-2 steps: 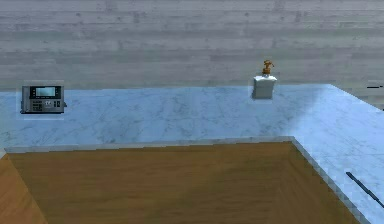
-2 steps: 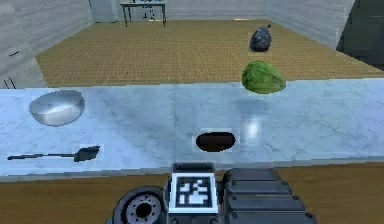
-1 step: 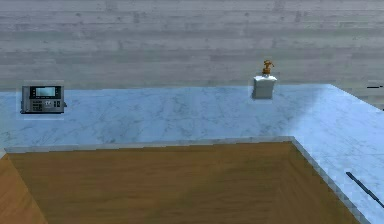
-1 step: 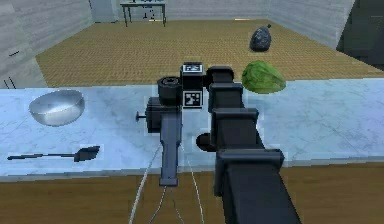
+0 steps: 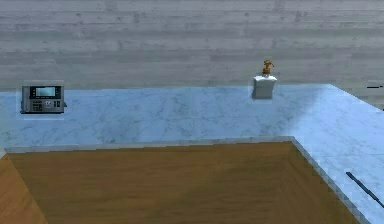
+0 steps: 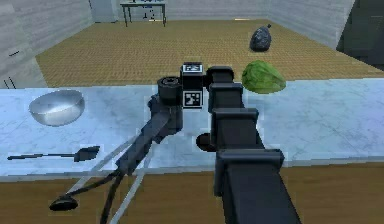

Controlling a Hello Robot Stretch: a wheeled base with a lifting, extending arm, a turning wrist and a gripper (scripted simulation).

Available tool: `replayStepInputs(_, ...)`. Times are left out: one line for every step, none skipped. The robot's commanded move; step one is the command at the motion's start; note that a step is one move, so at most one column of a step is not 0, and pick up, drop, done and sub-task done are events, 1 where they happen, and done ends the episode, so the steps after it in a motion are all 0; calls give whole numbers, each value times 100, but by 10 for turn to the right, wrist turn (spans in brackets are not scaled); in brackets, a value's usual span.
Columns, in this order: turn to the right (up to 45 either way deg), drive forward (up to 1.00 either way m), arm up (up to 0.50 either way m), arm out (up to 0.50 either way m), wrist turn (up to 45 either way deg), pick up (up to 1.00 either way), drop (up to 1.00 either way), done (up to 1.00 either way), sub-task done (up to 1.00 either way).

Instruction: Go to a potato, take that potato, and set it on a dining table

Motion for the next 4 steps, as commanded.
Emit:
replayStepInputs(0,0,0,0,450,0,0,0,0)
replayStepInputs(0,0,0,0,450,0,0,0,0)
replayStepInputs(0,0,0,0,450,0,0,0,0)
replayStepInputs(0,0,0,0,210,0,0,0,0)
